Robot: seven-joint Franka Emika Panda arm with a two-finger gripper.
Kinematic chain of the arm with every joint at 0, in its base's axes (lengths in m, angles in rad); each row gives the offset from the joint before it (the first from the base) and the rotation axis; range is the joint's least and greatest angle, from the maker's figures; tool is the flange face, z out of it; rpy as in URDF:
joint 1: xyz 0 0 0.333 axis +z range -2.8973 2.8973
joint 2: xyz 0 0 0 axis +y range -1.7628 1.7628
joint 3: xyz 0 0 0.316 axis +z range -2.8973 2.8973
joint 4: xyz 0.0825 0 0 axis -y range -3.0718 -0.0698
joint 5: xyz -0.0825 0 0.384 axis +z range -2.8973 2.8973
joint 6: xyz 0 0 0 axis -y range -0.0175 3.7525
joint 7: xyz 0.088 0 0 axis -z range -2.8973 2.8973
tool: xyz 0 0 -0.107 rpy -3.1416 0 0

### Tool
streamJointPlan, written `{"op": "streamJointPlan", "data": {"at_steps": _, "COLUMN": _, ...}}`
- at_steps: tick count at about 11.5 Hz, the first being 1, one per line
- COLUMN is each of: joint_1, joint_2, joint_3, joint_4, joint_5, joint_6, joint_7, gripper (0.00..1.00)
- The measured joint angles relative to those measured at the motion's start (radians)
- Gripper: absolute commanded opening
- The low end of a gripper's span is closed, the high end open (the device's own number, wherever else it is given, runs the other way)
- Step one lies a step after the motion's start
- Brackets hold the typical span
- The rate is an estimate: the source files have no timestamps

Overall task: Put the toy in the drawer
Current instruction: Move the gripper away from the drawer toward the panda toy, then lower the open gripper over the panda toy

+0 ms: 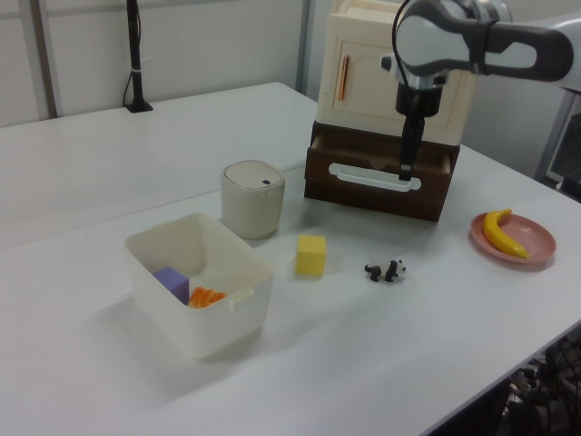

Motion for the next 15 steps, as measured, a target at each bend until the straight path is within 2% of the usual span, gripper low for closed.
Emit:
{"op": "streamJointPlan", "data": {"at_steps": 4, "joint_1": 0.001, "joint_2": 0.015, "joint_3": 0.029, "joint_4": -0.106, "joint_5": -0.025, "joint_6": 0.120, "joint_7": -0.036, "gripper": 1.00}}
{"op": "streamJointPlan", "data": {"at_steps": 8, "joint_1": 0.001, "joint_2": 0.082, "joint_3": 0.033, "joint_4": -0.209, "joint_5": -0.027, "joint_6": 0.297, "joint_7": -0.045, "gripper": 1.00}}
{"op": "streamJointPlan", "data": {"at_steps": 12, "joint_1": 0.001, "joint_2": 0.184, "joint_3": 0.034, "joint_4": -0.228, "joint_5": -0.080, "joint_6": 0.327, "joint_7": -0.052, "gripper": 1.00}}
{"op": "streamJointPlan", "data": {"at_steps": 15, "joint_1": 0.000, "joint_2": 0.225, "joint_3": 0.034, "joint_4": -0.227, "joint_5": -0.117, "joint_6": 0.328, "joint_7": -0.053, "gripper": 1.00}}
